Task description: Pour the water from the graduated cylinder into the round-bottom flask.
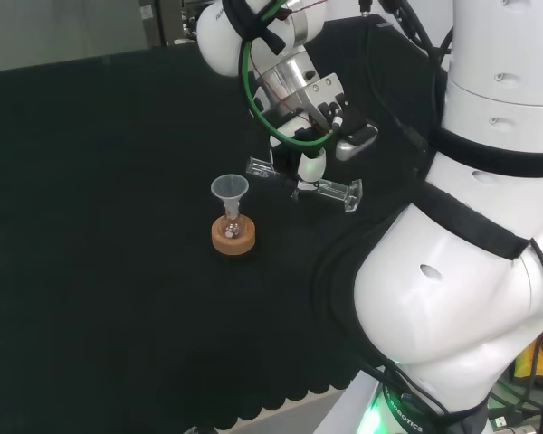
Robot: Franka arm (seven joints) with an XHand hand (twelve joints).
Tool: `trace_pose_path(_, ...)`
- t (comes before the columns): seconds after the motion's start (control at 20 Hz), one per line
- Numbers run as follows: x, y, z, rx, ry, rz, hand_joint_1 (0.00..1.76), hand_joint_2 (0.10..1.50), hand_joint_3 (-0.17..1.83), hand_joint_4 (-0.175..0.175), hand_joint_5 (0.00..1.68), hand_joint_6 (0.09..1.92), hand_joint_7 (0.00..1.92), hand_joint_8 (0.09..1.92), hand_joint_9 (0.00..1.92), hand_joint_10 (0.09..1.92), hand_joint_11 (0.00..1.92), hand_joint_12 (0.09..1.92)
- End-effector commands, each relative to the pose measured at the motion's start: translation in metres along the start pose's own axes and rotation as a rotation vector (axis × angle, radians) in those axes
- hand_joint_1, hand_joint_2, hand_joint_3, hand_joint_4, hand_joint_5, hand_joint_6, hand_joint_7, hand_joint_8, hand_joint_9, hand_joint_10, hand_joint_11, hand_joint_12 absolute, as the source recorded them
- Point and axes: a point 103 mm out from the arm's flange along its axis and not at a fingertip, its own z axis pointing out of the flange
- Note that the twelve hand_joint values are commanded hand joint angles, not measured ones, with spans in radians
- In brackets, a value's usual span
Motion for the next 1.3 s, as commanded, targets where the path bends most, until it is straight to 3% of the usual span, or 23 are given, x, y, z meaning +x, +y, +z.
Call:
trace_pose_path(0.05,0.006,0.002,-0.004,0.065,-0.045,0.012,1.28,1.09,-0.17,0.003,1.14,0.77,1.37,0.38,1.57,0.09,1.27,0.66)
trace_pose_path(0.7,0.0,-0.003,-0.012,0.133,-0.089,0.04,1.28,1.09,-0.17,0.002,1.14,0.77,1.37,0.38,1.57,0.09,1.27,0.66)
trace_pose_path(1.3,0.01,0.002,-0.024,0.205,-0.133,0.058,1.28,1.09,-0.17,0.001,1.13,0.77,1.37,0.38,1.57,0.09,1.27,0.66)
